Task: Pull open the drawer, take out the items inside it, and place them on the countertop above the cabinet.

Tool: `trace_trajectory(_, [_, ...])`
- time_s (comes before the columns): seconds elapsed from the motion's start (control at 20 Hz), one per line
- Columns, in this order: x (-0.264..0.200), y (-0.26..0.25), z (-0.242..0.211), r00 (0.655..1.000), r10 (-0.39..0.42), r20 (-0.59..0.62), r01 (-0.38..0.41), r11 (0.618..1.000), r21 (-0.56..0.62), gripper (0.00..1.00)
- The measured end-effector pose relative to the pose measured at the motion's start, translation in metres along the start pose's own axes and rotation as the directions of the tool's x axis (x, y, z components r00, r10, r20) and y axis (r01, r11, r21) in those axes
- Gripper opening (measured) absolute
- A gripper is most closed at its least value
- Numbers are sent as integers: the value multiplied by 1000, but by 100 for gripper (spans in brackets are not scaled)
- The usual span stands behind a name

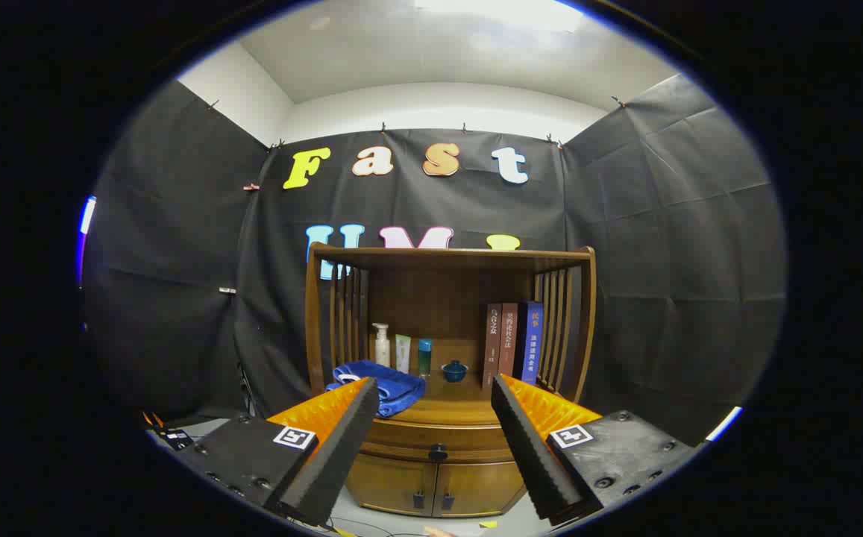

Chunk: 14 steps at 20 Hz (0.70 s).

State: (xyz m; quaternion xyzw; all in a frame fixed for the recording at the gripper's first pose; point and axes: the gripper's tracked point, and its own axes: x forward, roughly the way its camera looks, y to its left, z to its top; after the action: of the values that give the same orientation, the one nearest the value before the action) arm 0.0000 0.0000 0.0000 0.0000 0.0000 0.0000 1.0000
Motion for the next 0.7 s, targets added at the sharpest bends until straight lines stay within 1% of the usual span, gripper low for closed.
trace_trajectory(0.2, [1,5,0,1000,0,4,0,1000,20,99])
trace_trajectory(0.45, [6,4,-4,1000,-17,-18,17,1000,0,99])
trace_trajectory(0.7, [13,-1,-4,999,-31,-19,31,1000,6,99])
